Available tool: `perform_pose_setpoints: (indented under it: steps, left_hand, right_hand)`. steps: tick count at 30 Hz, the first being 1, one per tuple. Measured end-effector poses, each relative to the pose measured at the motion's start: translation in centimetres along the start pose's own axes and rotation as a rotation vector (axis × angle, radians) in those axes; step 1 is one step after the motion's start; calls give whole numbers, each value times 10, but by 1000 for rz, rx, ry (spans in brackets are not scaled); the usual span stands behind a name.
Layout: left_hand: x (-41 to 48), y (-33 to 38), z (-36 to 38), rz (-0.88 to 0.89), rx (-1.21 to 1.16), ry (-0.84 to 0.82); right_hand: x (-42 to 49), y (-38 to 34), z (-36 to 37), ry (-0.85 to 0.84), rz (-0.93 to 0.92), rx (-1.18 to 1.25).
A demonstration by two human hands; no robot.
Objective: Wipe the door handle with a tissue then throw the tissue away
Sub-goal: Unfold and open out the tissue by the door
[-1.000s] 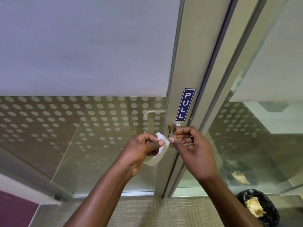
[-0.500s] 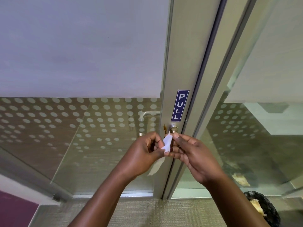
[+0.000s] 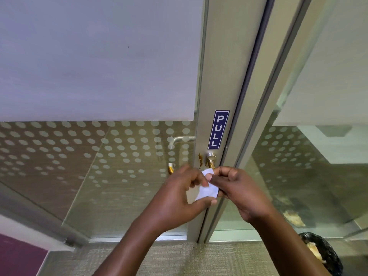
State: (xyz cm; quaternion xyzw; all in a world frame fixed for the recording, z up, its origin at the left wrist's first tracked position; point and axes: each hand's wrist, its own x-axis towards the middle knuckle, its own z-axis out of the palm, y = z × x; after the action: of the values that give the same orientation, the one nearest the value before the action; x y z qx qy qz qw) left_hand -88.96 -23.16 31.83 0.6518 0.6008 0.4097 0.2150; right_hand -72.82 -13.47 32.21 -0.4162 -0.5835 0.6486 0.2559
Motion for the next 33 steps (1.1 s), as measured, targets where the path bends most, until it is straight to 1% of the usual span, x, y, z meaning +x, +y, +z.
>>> perform_pose_setpoints:
  steps: [2,3,5,7,9,10,13,16,18,20,24,26,28,30,31,33]
  left_hand:
    - [6,-1,-6,-25,-11,71]
    - [10,-2,-8,-49,-25,80]
    - [16,-4,-11,-116,-142,20]
    - [21,-6,-14,-165,-359,-65]
    - [21,-9,-16,-183,-502,-113]
    - [21,-11,-17,-186,-521,-142]
    - [20,-15,-16,-172,-433,-199]
    - [18,-11,-6,-181,-406,-147]
    - [16,-8,2,-170,-298,-79]
    - [15,-7,7,-155,-245,-9]
    - [18,-9,7,-218,-470,62]
    - [19,-12,4,-262,-526,111]
    - [20,-13,-2,-287,-520,138]
    - [20,-14,-10,-302,-487,146]
    - [20,-16,-15,-306,-451,153]
    - [19,-18,-24,-287,-330,156]
  right_hand:
    - [-1,-2,-2,-10,-41,-27]
    - [-2,-4,-2,-18,-58,-26]
    - [-2,-5,-3,-21,-90,-31]
    - [-2,-9,-5,-15,-103,-39]
    - [-2,-12,-7,-26,-96,-36]
    - [-2,-13,-8,-38,-84,-24]
    - [0,-13,-8,-70,-49,47]
    - [4,-11,-6,-18,-22,59]
    - [6,-9,-4,24,-10,34]
    - [7,-8,-2,16,-11,21]
    - [6,-8,-3,-108,-15,124]
    - [3,-10,-6,-178,-23,133]
    - [1,-11,-8,-208,-54,35]
    - [0,-12,-12,-164,-88,-144]
    - [0,-13,-15,-121,-111,-268]
    - [0,-16,-21,-11,-197,-591]
